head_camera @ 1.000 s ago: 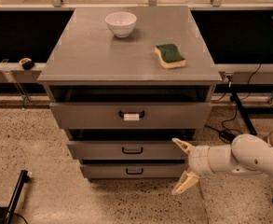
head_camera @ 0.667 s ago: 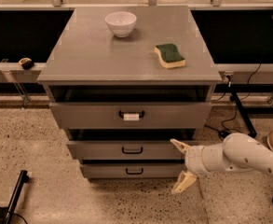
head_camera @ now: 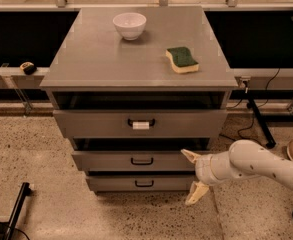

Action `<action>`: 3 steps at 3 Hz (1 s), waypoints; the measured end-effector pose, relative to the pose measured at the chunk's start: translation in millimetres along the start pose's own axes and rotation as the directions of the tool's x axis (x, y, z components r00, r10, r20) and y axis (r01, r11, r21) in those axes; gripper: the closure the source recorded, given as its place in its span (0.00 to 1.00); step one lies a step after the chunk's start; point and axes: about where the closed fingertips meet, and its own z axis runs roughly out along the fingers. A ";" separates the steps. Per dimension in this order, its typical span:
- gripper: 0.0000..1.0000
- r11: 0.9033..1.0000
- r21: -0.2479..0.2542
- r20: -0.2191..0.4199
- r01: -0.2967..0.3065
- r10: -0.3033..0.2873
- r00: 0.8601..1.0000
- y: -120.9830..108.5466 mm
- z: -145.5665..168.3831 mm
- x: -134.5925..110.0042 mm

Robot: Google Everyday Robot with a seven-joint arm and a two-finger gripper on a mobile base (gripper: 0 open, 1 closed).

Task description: Open middle drawer

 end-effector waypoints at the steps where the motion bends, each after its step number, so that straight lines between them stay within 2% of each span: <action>1: 0.00 1.000 0.003 -0.039 0.013 -0.013 0.999 -4.8 7.8 3.6; 2: 0.00 1.000 0.004 -0.065 0.010 -0.010 0.998 -16.8 20.9 21.3; 3: 0.00 1.000 0.024 -0.043 -0.001 0.002 0.999 -32.8 34.0 41.4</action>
Offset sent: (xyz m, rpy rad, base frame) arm 0.0618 -0.0243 -0.0453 -0.0868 -0.0155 -0.0507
